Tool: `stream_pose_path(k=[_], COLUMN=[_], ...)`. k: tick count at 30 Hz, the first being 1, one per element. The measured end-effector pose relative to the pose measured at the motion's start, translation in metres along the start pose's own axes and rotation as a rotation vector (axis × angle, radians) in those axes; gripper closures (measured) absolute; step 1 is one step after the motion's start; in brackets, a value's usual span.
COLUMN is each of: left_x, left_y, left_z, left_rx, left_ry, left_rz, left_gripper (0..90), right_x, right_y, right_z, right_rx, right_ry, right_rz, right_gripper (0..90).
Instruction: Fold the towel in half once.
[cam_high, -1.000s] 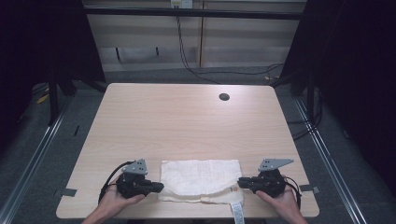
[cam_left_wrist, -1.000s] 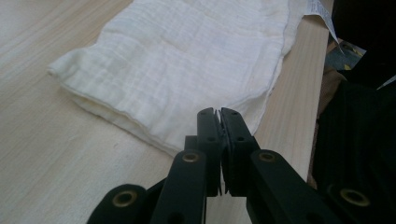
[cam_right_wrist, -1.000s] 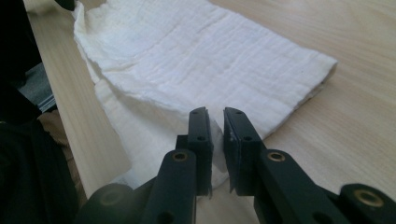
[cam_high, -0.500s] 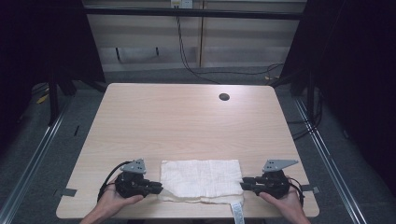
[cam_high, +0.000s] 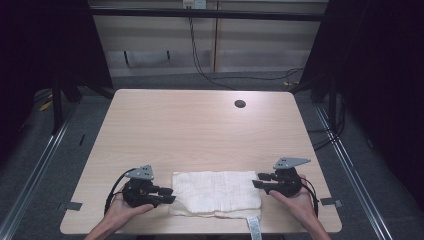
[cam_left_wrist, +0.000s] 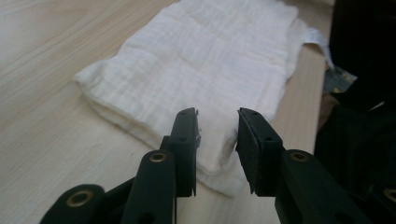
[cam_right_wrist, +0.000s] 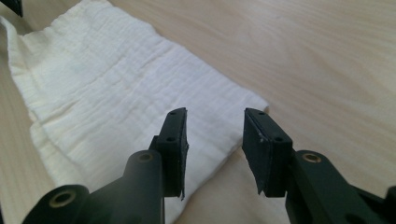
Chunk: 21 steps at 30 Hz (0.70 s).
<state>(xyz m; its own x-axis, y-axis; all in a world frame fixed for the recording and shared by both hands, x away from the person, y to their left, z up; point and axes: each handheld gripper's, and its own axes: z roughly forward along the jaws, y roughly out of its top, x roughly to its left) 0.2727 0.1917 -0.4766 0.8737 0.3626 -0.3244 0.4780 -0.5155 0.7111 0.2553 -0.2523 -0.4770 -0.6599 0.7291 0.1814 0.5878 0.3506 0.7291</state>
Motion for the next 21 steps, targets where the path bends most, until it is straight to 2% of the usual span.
stream_pose_path(k=[1, 2, 4, 7, 9, 11, 12, 14, 16, 17, 18, 20, 21], left_x=[0.001, 0.002, 0.003, 0.004, 0.006, 0.007, 0.009, 0.015, 0.02, 0.02, 0.024, 0.029, 0.029], left_y=[0.0, 0.001, 0.004, 0.007, 0.008, 0.009, 0.009, 0.008, 0.01, 0.01, 0.015, 0.019, 0.02], left_z=[0.0, 0.0, -0.001, -0.005, -0.007, -0.006, -0.002, 0.008, 0.015, 0.015, 0.023, 0.03, 0.032], left_rx=[-0.01, -0.019, -0.018, -0.046, -0.066, -0.041, -0.024, 0.029, 0.037, 0.037, 0.06, 0.096, 0.086], left_ry=[-0.012, -0.006, 0.013, 0.004, -0.005, 0.036, 0.042, 0.05, 0.057, 0.057, 0.073, 0.08, 0.075], left_rz=[-0.008, -0.016, -0.018, -0.014, -0.031, -0.016, -0.021, -0.001, -0.006, -0.006, 0.011, 0.013, 0.008], left_gripper=[66.0, 65.8, 64.4, 62.5, 61.2, 61.6, 62.9, 67.2, 67.7, 67.8, 67.8, 67.1, 66.9], right_x=[-0.001, -0.002, -0.007, -0.012, -0.014, -0.016, -0.017, -0.02, -0.023, -0.024, -0.024, -0.025, -0.025], right_y=[0.003, 0.006, 0.01, 0.014, 0.016, 0.019, 0.02, 0.022, 0.024, 0.024, 0.024, 0.023, 0.023], right_z=[0.001, 0.002, 0.004, 0.012, 0.018, 0.022, 0.023, 0.027, 0.03, 0.032, 0.034, 0.039, 0.041], right_rx=[0.017, 0.026, 0.012, 0.038, 0.048, 0.048, 0.05, 0.046, 0.062, 0.068, 0.077, 0.089, 0.095], right_ry=[-0.003, -0.005, 0.003, -0.012, -0.023, -0.025, -0.028, -0.03, -0.042, -0.031, -0.031, -0.024, -0.016], right_rz=[-0.012, -0.026, -0.011, -0.015, -0.022, -0.019, -0.015, -0.009, -0.009, -0.013, -0.011, -0.008, -0.011], right_gripper=[61.2, 61.2, 61.2, 61.2, 61.2, 61.3, 61.2, 60.8, 60.4, 60.6, 60.7, 62.8, 65.7])
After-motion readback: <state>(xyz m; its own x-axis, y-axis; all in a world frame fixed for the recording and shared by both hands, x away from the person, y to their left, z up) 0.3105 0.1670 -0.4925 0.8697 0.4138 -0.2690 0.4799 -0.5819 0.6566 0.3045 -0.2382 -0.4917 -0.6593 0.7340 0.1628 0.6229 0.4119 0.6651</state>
